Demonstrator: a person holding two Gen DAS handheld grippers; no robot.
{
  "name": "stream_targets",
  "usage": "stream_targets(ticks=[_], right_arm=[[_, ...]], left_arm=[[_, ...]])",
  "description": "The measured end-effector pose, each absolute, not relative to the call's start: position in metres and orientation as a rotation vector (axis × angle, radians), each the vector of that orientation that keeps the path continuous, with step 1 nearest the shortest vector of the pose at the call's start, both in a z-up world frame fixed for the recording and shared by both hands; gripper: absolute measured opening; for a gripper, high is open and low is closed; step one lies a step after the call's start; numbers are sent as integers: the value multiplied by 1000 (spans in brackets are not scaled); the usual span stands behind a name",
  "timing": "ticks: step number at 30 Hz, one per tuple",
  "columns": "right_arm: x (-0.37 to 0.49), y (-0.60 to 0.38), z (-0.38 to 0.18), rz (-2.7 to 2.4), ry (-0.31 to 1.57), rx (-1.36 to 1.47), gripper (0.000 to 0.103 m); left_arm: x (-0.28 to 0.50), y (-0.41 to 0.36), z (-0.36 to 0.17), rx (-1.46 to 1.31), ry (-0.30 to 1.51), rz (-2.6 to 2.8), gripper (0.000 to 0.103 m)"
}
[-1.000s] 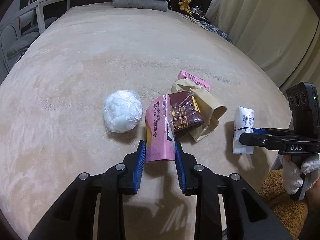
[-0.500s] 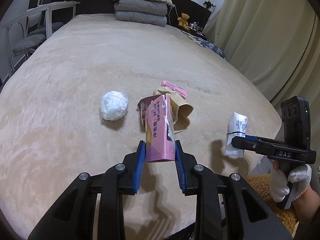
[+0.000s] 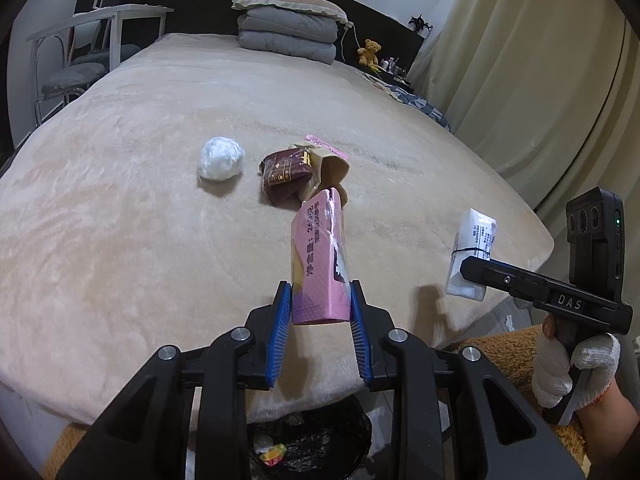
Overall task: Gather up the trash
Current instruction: 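Carry the pink packet and white wrapped packet down over the floor trash bin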
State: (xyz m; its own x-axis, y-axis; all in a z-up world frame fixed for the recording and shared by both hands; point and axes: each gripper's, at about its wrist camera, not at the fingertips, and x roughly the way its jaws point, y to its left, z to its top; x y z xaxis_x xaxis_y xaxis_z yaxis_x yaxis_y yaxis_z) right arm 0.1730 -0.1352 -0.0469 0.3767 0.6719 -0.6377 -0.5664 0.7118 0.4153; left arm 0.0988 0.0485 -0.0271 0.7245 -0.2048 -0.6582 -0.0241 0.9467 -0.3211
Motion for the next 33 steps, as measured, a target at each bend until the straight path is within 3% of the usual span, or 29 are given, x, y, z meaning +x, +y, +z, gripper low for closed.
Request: stream_targets(ticks=[33], right_arm=[[72, -159, -85, 778, 920, 178, 44]], left_arm=[[-7, -18, -72, -414, 810, -135, 27]])
